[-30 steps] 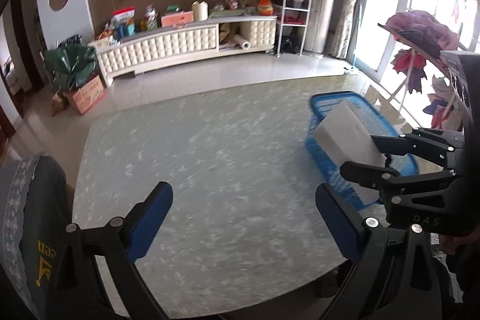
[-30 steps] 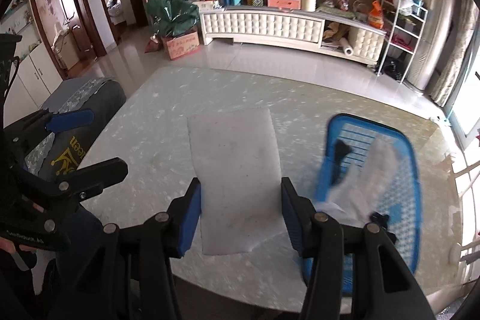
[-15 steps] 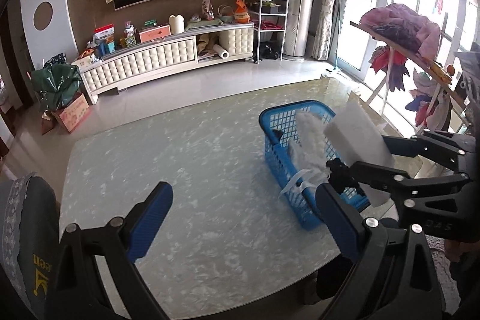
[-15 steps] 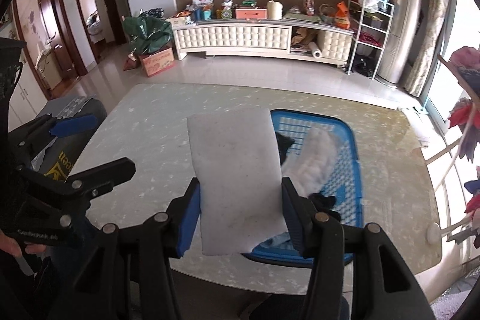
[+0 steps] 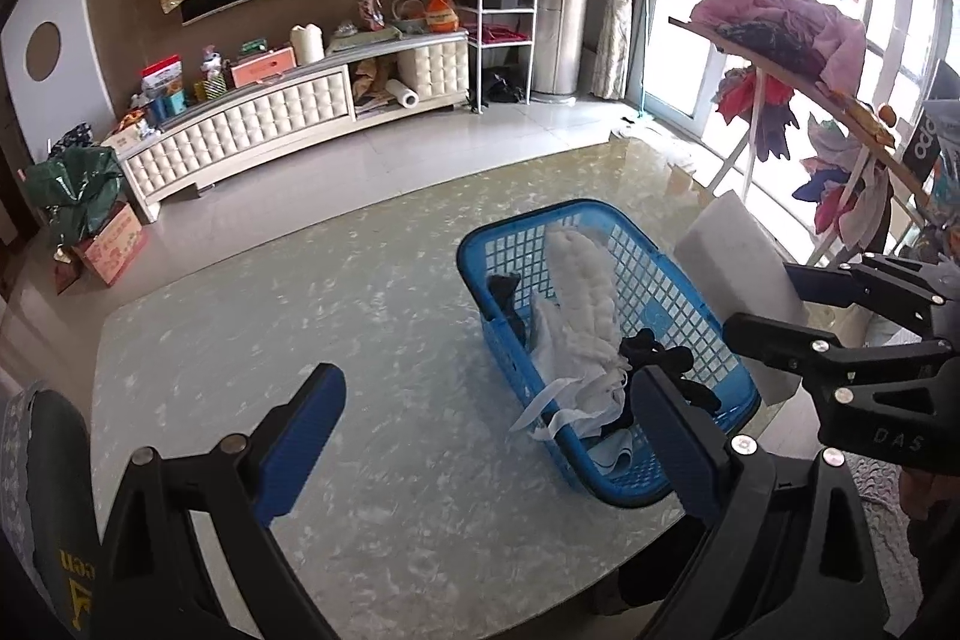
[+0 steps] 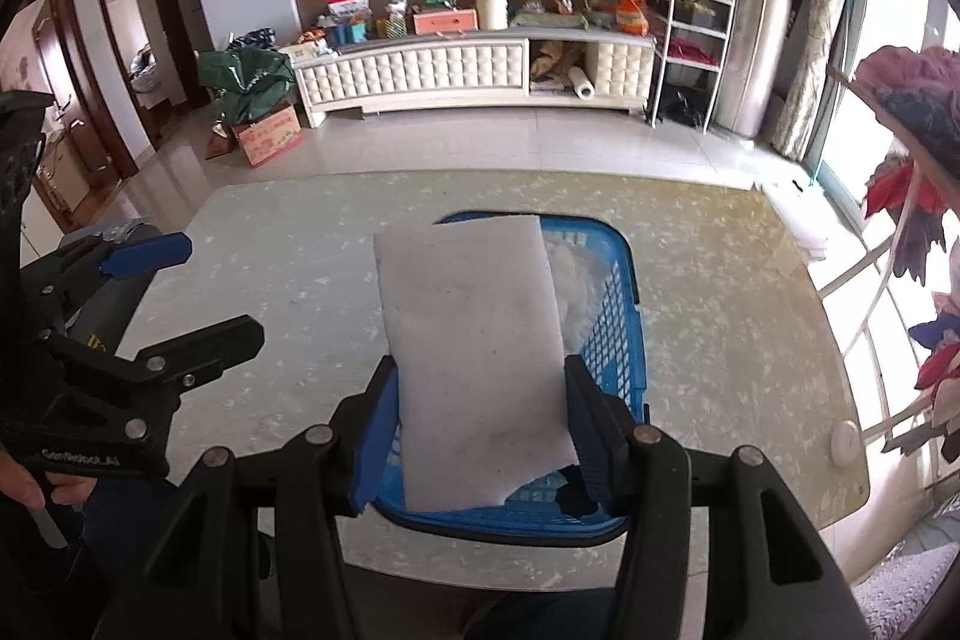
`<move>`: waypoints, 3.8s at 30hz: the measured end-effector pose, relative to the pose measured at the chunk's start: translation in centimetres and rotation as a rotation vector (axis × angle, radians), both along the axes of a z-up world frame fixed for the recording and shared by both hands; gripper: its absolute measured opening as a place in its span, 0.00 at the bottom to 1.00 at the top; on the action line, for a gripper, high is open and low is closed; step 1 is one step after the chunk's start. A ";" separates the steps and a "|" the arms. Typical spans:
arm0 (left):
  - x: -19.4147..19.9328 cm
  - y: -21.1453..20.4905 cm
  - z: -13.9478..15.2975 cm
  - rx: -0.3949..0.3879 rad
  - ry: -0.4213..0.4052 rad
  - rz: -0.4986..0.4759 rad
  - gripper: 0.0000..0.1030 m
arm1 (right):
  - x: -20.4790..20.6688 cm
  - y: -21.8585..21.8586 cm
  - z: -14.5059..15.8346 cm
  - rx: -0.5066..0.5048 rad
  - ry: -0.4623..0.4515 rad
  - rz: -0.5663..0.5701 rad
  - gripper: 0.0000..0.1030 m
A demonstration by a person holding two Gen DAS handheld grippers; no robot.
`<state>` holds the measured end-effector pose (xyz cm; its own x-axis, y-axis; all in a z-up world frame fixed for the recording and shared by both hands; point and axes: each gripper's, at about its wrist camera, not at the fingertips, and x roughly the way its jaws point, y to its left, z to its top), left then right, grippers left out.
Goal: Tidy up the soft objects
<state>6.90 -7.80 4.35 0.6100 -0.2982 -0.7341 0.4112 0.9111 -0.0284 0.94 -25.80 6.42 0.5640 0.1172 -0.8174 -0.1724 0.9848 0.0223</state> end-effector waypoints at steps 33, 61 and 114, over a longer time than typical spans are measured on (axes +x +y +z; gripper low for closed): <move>5.6 -1.6 -7.7 0.058 0.169 -0.037 0.93 | 1.8 -1.9 -6.5 -0.117 0.196 -0.079 0.90; -8.6 8.0 5.0 -0.023 -0.267 0.202 0.93 | -7.5 6.3 6.2 0.025 -0.254 0.017 1.00; -15.8 10.5 9.1 -0.059 -0.431 0.304 0.93 | -10.4 8.9 8.5 0.016 -0.438 0.045 1.00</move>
<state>-8.89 2.68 13.46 0.9182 -0.0938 -0.3849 0.1142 0.9930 0.0304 -9.48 -16.94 14.88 0.8509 0.1606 -0.5001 -0.2120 0.9761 -0.0472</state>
